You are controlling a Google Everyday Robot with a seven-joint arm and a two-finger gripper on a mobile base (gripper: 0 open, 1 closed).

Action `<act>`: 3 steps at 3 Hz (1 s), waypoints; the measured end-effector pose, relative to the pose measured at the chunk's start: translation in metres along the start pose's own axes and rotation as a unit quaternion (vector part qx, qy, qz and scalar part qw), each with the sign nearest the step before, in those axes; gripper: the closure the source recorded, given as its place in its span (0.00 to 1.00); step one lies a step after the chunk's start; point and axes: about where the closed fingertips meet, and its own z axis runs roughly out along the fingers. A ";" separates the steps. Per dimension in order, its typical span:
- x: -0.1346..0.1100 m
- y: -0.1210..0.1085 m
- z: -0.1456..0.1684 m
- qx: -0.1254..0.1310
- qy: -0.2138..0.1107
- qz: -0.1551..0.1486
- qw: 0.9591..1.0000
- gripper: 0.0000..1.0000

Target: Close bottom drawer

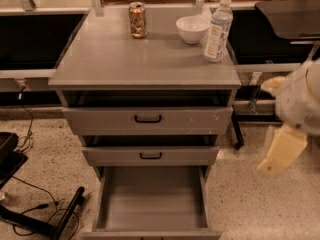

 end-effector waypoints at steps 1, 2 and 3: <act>0.021 0.032 0.072 -0.019 -0.013 0.025 0.999 0.00; 0.054 0.066 0.159 -0.052 0.001 0.056 0.997 0.00; 0.075 0.096 0.224 -0.087 0.007 0.081 0.993 0.00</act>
Offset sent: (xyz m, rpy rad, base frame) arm -0.0334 -0.0034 -0.3136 0.0753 0.2435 -0.1406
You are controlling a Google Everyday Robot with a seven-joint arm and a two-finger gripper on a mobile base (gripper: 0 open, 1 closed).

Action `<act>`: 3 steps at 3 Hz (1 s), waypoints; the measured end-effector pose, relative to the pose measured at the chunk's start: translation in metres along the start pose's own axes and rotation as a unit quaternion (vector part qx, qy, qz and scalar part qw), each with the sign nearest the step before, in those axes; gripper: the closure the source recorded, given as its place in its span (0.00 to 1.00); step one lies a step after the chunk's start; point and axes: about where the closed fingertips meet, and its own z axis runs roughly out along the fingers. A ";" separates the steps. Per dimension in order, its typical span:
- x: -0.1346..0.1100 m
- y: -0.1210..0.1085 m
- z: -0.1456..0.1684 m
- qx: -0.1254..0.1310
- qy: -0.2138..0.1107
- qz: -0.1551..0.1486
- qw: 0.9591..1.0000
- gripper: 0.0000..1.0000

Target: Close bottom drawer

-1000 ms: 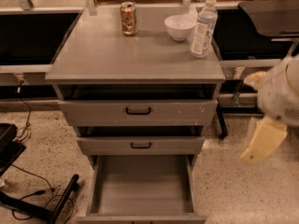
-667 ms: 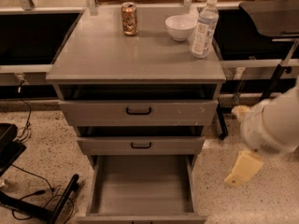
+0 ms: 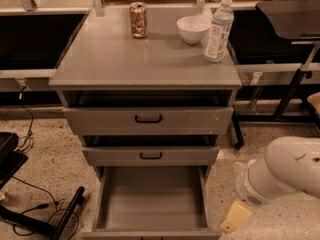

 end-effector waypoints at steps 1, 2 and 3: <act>0.011 0.016 0.052 -0.043 0.001 0.015 0.999 0.00; 0.011 0.016 0.052 -0.043 0.002 0.015 0.999 0.00; 0.020 0.019 0.096 -0.065 0.010 0.017 0.998 0.00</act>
Offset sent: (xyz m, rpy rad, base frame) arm -0.0070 0.0087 -0.0448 0.0288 0.0678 -0.0030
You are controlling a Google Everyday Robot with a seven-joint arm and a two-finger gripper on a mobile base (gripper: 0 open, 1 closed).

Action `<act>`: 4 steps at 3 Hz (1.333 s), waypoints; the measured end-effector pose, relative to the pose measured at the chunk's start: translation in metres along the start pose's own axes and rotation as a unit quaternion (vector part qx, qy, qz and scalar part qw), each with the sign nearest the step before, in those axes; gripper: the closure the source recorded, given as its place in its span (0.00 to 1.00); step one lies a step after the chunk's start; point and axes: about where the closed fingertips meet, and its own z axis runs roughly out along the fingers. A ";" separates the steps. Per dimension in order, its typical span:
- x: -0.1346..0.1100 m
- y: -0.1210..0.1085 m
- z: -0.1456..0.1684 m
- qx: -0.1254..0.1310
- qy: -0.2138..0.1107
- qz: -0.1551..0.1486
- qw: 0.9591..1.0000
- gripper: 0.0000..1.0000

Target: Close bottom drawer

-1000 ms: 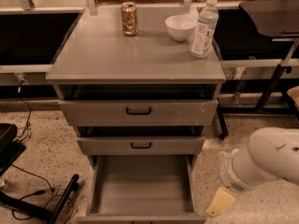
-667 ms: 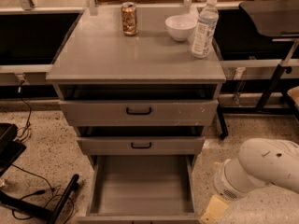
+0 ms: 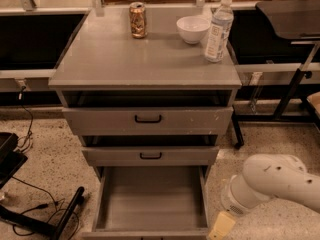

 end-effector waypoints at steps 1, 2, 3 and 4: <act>0.024 0.007 0.086 -0.039 0.019 0.012 0.999 0.19; 0.051 0.020 0.166 -0.063 0.022 0.035 0.997 0.42; 0.069 0.029 0.230 -0.080 0.016 0.054 0.995 0.66; 0.075 0.032 0.276 -0.097 0.010 0.064 0.993 0.89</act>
Offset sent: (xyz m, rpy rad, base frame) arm -0.0623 0.0282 -0.2955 0.0714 0.2523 -0.0677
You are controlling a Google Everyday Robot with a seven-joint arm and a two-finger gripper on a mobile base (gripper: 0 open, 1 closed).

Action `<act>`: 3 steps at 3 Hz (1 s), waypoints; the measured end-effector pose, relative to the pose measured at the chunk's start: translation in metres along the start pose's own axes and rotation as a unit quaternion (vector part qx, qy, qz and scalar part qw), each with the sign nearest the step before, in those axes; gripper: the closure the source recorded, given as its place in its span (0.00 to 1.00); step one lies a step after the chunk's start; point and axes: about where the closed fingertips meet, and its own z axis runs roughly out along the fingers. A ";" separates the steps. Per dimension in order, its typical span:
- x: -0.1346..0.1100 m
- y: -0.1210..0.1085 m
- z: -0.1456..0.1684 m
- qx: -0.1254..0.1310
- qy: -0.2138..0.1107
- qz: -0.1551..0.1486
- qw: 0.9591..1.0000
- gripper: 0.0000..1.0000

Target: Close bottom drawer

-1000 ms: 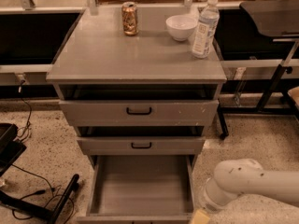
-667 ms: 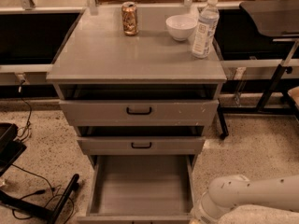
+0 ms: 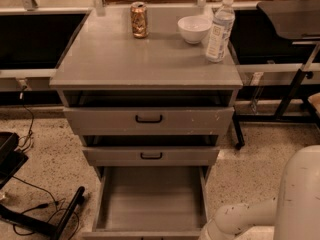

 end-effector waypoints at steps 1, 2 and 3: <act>0.003 0.005 0.009 -0.009 0.001 0.004 1.000 1.00; 0.003 0.005 0.009 -0.009 0.001 0.004 1.000 1.00; 0.000 0.007 0.042 -0.025 -0.008 -0.006 1.000 1.00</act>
Offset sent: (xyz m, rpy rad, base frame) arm -0.0069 0.0028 -0.0074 0.0064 0.0178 -0.0022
